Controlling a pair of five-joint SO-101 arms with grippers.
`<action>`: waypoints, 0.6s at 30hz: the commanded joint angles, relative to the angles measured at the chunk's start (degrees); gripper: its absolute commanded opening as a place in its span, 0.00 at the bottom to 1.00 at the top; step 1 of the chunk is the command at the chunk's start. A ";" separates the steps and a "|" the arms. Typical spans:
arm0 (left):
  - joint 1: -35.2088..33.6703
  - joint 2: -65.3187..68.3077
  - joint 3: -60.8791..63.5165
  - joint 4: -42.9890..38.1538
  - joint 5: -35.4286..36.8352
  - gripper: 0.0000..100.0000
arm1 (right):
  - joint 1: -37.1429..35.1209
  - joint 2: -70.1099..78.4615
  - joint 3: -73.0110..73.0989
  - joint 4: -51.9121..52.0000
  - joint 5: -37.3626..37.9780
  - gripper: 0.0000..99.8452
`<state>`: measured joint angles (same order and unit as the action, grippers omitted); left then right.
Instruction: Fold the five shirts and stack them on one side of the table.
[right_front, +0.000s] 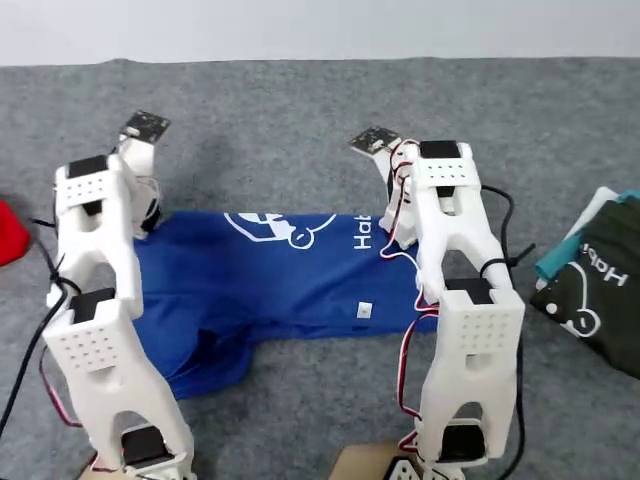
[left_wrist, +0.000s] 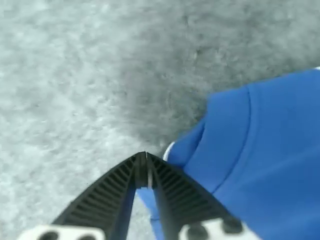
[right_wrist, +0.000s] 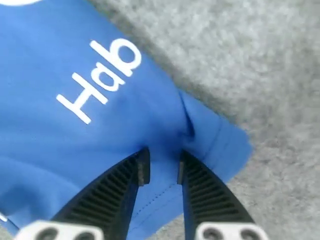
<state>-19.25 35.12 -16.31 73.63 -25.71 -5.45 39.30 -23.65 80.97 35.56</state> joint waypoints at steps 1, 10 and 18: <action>-0.09 -0.62 -7.34 5.36 -0.26 0.00 | 1.45 -1.01 -2.37 -1.36 -0.09 0.10; 6.07 -0.70 -29.67 26.99 0.00 0.00 | 1.71 -5.23 -2.46 -0.92 1.58 0.08; 16.79 -13.89 -27.74 26.90 5.71 0.00 | 1.54 -8.04 -2.46 1.27 1.58 0.08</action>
<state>-6.59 29.14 -45.49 98.77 -21.14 -4.13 35.96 -23.65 81.32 36.53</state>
